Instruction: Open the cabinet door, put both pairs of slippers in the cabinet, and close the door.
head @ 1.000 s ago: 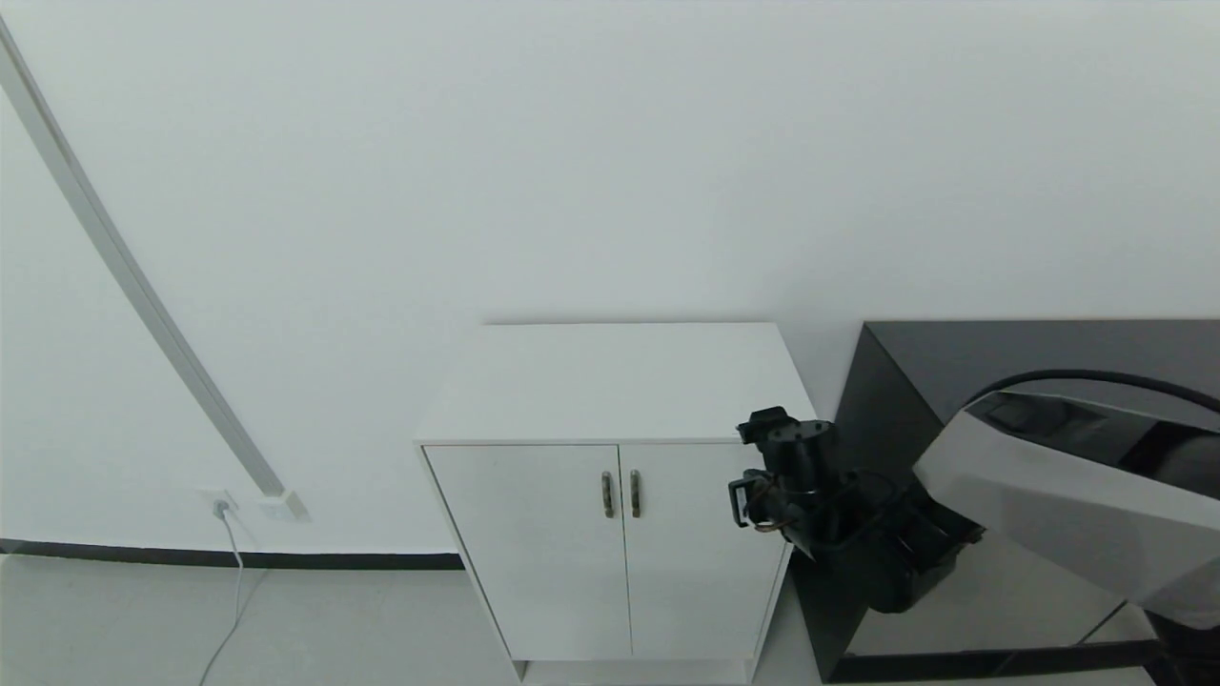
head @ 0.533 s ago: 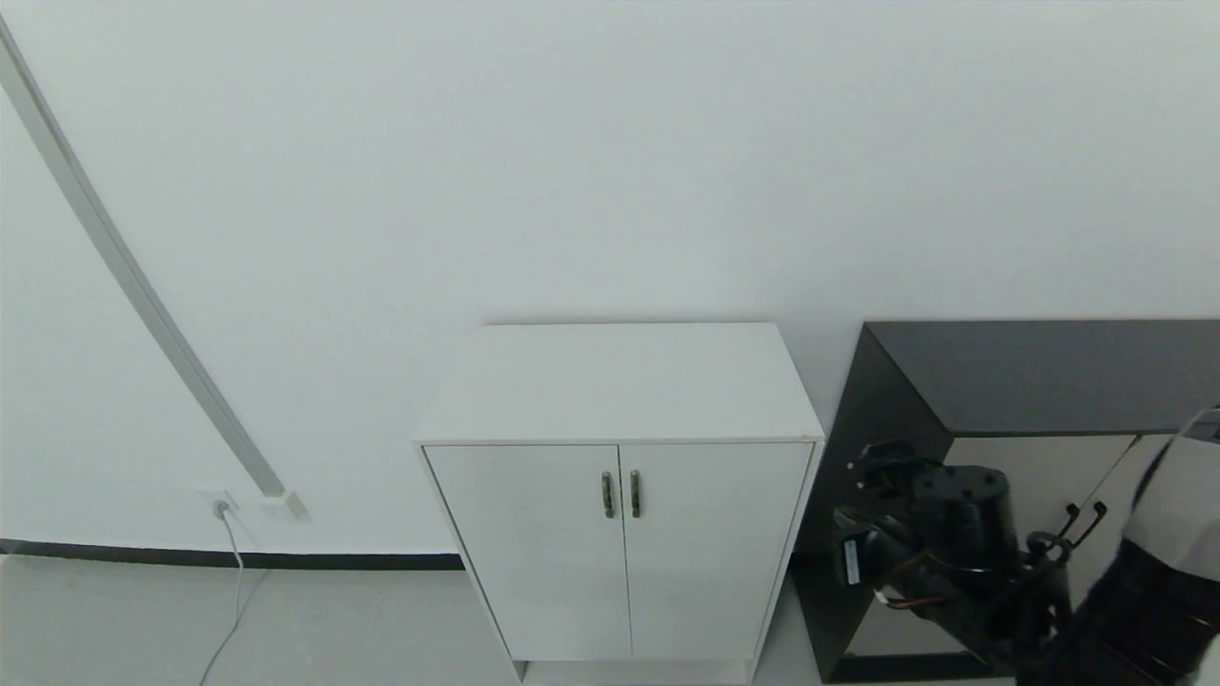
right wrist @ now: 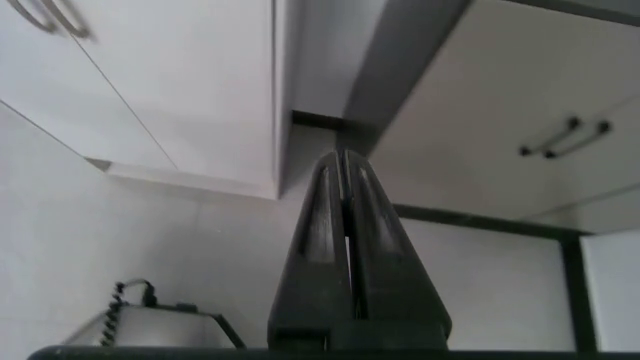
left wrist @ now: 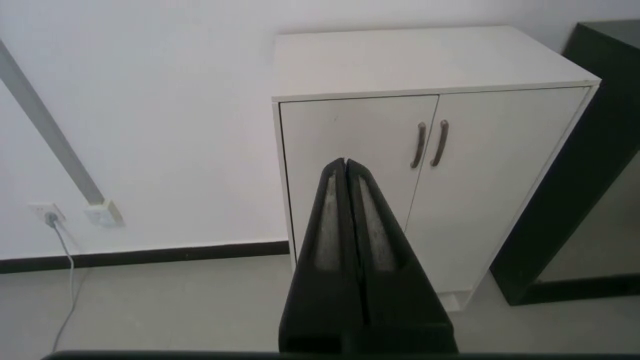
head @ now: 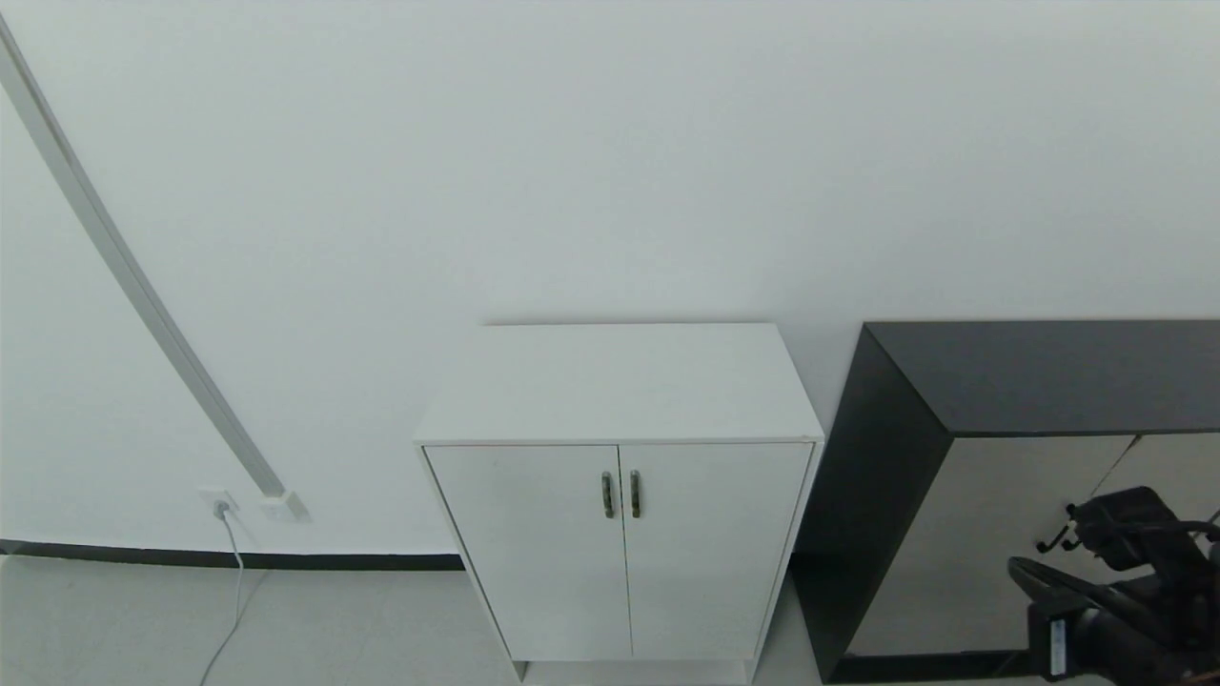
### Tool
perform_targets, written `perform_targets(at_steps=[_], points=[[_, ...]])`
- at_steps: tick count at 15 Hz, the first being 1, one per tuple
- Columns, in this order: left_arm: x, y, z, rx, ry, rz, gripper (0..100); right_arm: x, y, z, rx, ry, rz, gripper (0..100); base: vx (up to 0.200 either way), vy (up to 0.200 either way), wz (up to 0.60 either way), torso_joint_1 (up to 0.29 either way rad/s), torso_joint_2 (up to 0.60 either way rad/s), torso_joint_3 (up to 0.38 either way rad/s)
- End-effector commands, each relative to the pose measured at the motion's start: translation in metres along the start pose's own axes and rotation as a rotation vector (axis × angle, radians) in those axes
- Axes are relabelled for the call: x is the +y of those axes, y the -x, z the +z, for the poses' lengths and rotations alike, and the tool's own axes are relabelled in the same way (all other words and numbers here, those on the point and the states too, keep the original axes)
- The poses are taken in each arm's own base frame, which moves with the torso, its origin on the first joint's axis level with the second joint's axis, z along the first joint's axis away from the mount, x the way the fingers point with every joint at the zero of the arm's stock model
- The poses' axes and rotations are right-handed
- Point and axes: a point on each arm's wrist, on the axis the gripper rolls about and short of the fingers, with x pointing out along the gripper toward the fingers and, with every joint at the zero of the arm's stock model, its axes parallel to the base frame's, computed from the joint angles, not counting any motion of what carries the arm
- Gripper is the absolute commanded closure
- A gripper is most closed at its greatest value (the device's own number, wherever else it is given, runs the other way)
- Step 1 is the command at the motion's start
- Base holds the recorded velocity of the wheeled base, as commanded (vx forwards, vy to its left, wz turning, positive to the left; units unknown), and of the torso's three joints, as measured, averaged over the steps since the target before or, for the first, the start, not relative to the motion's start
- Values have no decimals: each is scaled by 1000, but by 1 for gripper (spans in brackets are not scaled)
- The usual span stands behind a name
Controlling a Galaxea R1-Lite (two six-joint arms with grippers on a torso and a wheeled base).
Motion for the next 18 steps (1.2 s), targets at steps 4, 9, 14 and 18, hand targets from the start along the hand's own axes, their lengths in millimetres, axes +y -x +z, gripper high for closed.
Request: perform_targets(at_steps=[4,9,14,18], points=[[0,0,0,0,0,0,100,-38,112,-35,-9,50,117,100,0,0,0,0,0,0],[0,0,0,0,0,0,100,-40,123,-67,42,56,183,100,0,0,0,0,0,0],[0,0,0,1,1,0,100,-37,124,-72,40,31,299,100,0,0,0,0,0,0],[0,0,0,0,1,0,100,-39,128,-75,-15,-35,178,100,0,0,0,0,0,0]])
